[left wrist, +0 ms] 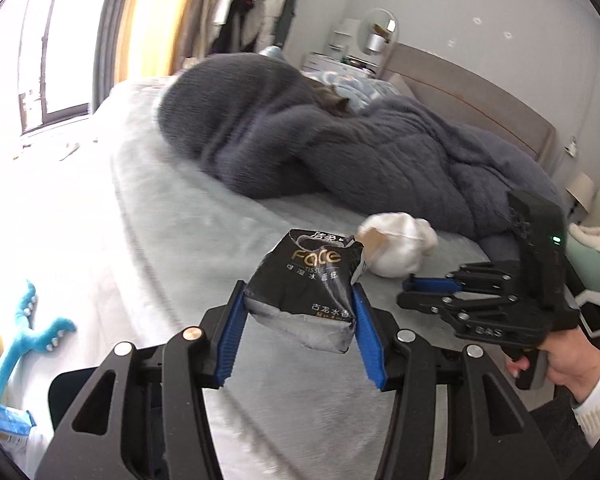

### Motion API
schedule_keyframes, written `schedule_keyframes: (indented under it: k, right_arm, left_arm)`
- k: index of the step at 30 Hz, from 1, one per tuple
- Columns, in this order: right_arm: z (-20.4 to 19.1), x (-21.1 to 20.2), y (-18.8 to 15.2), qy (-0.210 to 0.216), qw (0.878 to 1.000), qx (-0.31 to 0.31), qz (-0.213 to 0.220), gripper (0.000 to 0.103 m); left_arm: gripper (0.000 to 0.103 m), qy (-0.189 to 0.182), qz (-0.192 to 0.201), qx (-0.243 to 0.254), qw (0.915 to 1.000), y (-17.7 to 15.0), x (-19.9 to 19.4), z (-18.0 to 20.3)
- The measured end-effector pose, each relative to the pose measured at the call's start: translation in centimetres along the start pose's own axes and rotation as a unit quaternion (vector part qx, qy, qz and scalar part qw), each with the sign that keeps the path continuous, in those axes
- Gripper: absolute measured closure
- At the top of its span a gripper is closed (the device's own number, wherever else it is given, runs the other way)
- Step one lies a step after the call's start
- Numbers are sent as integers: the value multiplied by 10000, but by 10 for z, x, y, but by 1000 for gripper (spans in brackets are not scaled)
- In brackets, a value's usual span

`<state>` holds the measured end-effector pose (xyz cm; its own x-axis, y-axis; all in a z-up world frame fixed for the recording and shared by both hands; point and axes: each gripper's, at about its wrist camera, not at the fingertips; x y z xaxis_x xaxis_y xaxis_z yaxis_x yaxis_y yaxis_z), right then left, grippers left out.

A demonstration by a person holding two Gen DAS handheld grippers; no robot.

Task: Collect trash
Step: 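Carry the tissue pack and black object with both tools over the bin, then open the left tool to drop the tissue pack while the right tool releases the black object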

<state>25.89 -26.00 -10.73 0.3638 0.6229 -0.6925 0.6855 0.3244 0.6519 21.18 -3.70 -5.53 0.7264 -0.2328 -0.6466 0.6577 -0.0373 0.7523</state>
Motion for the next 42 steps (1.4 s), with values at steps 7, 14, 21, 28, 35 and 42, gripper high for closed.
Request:
schedule_keyframes:
  k: [7,14,21,28,35,42]
  right_arm:
    - [-26,14,21,282,9995,-114,31,82]
    - [-60,28,38,553,9981,-227,151,82]
    - [-90,44,58,691,9968,-251,310,82]
    - [-116,69,76,884,9953,-232,327,82]
    - [-146,98,80,1128,9931,-274,156,82]
    - [-176,126,82,1339,9903,-355,-62,82]
  left_arm:
    - [49,612,-87,-209,9979,-4,-6,-36]
    - [49,1027,-345,-437,9931,-17,-8,-78]
    - [49,1274,-701,-655,9872,-36,-8,-116]
    - [49,1499,-1184,-910,9774,-61,-4,-154]
    - [49,1659,-1717,-1159,9641,-89,3,-189]
    - [49,1632,-2260,-1281,9518,-112,13,-205]
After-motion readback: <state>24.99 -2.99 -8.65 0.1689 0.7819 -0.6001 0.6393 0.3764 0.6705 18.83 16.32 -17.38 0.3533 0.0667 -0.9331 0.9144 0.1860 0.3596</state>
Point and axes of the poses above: each gripper's, at about its wrist camera, not at the fingertips, and x roughly the way its jaws point, z to its right, y to its top, and after that the axes turned 11 degrees about y, right-handed
